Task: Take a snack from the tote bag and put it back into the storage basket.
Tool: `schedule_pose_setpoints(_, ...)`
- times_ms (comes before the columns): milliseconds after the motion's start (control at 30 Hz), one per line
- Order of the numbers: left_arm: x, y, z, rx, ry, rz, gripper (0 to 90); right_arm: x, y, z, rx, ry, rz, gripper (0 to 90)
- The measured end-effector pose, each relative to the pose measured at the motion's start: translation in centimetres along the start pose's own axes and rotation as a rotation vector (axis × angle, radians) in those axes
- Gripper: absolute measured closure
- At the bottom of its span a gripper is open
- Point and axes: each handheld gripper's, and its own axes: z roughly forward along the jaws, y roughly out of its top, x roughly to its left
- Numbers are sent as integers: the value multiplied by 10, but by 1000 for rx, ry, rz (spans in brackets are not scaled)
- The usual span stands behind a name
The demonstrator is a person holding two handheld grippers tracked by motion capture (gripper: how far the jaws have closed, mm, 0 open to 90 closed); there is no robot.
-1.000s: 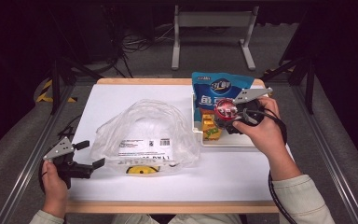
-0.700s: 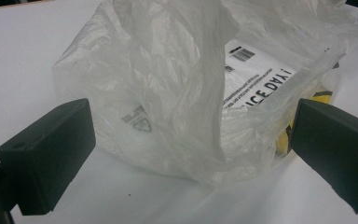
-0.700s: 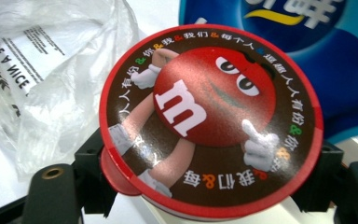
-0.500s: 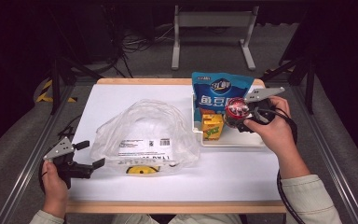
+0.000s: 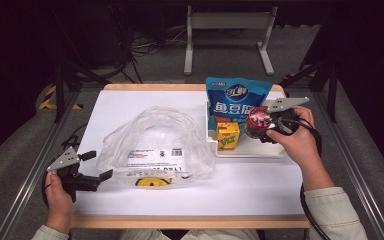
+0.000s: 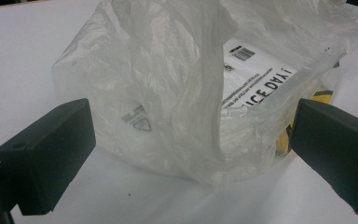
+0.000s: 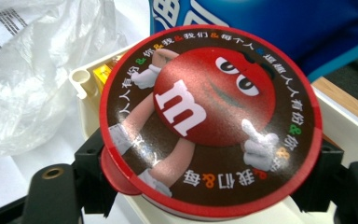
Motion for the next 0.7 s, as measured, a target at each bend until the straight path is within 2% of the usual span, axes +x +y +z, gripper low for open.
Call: schedule_pose_setpoints(700, 0, 0, 0, 3, 2, -1, 6, -12, -31, 24, 11, 15, 3, 253)
